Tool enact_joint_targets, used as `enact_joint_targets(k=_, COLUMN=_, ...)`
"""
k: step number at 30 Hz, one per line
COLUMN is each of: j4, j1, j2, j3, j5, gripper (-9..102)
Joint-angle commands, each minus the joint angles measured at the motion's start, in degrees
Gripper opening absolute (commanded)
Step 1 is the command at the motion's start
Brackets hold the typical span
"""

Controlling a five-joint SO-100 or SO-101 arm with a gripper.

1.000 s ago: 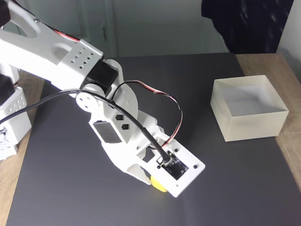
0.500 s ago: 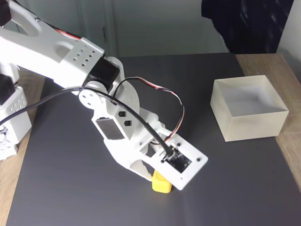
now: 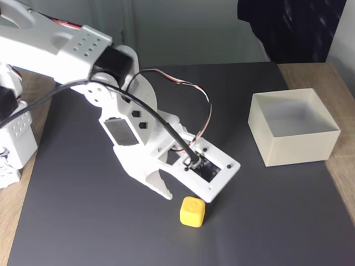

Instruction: Grasp a cube block and put it in the white box.

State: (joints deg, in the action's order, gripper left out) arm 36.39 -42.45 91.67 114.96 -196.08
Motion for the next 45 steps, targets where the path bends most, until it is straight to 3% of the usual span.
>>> enact_joint_targets(k=1, j4=0.7, j1=-2.2, j2=3.0, j3=-1.0, j5=-1.0, gripper=25)
enact_joint_targets(k=19, j4=-4.0, j1=-6.0, j2=-11.1, j3=-11.7, j5=-1.8, gripper=26)
enact_joint_targets(k=45, j4=-6.7, j1=-0.6, j2=-15.9, j3=-11.8, j5=-1.5, gripper=20)
